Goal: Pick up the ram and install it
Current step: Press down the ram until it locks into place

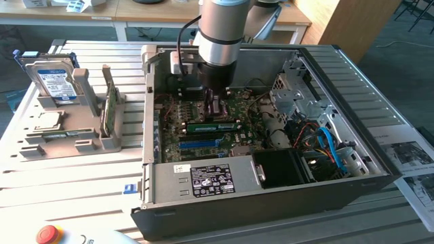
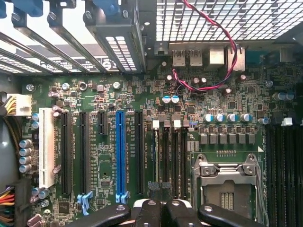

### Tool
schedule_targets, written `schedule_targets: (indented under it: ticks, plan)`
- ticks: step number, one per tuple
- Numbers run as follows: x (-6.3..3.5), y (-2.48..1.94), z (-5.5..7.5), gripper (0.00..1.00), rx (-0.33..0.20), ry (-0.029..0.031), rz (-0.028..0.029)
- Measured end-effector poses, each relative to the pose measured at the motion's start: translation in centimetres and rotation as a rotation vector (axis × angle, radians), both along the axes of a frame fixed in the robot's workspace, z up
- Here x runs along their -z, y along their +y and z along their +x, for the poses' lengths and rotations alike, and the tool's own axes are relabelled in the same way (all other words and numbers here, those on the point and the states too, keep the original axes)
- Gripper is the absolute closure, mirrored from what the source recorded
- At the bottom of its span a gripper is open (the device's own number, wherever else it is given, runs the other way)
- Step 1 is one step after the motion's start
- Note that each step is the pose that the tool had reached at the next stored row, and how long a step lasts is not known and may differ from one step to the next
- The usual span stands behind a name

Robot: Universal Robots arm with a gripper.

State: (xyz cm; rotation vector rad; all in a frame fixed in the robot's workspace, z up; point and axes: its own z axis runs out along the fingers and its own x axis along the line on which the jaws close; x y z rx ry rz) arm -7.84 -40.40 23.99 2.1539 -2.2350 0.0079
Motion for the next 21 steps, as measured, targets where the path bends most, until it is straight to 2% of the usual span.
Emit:
schedule_targets:
  ticks: [21]
  plan:
    - [0.93,0.0,-0.02,0.9,0.0,0.0001,-0.0001]
